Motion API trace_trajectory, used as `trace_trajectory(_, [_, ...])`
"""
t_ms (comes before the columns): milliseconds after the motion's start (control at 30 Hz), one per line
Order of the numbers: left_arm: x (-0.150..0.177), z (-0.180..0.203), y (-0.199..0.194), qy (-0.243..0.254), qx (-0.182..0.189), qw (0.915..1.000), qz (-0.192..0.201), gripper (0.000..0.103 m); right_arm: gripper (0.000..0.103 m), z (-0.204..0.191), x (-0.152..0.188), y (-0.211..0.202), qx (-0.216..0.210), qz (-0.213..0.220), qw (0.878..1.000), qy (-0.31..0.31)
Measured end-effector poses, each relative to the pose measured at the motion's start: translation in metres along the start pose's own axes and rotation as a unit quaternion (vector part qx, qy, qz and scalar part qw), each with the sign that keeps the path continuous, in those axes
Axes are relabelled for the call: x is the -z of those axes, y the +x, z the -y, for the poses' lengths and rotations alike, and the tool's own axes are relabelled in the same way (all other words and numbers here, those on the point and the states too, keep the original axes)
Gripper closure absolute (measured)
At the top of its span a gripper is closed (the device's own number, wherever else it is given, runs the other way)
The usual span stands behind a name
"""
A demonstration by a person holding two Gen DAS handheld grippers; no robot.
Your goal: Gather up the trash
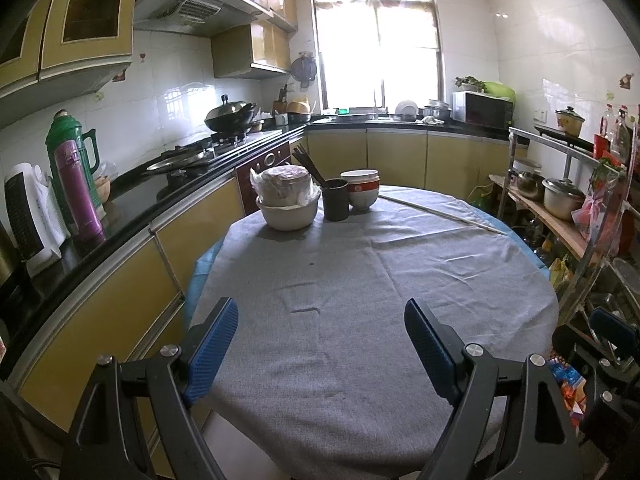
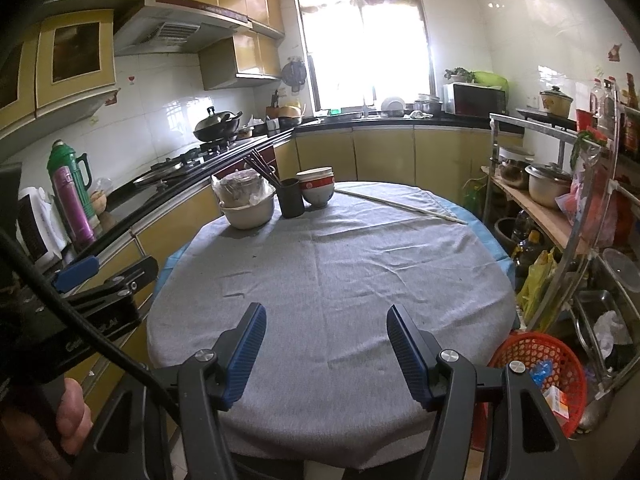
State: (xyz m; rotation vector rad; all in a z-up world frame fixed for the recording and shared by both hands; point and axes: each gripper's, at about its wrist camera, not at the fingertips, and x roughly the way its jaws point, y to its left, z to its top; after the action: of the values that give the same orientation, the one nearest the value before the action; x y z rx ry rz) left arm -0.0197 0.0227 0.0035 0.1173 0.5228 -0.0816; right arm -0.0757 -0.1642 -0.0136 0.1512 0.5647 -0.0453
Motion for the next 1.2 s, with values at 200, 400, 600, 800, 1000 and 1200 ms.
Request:
trace_trajectory(200, [-0.006, 0.004, 0.016, -0.001, -0.013, 0.9997, -0.021, 0.017, 0.036, 0.009, -0.009, 0.014, -0.003, -0.004, 1.0, -0.001])
trace_trajectory(400, [-0.016, 0.011, 0.029, 0.001, -0.025, 0.9992, -0.031, 0.017, 0.037, 0.014, -0.023, 0.029, -0.009, -0.006, 1.0, -0.007])
trace_trajectory(600, [-0.026, 0.019, 0.043, 0.012, -0.031, 0.9987, -0.039, 0.017, 0.036, 0.022, -0.031, 0.046, -0.011, -0.009, 1.0, 0.001])
trace_trajectory(800, [-0.032, 0.021, 0.059, 0.01, -0.033, 0.9982, -0.05, 0.017, 0.037, 0.029, -0.031, 0.064, -0.006, -0.022, 1.0, 0.005])
trace_trajectory(1000, [-0.031, 0.024, 0.073, 0.012, -0.027, 0.9977, -0.06, 0.017, 0.037, 0.033, -0.033, 0.074, 0.001, -0.028, 1.0, 0.008])
trace_trajectory(1200, [-0.03, 0.023, 0.08, 0.011, -0.018, 0.9977, -0.065, 0.017, 0.037, 0.03, -0.033, 0.074, 0.01, -0.028, 1.0, 0.006])
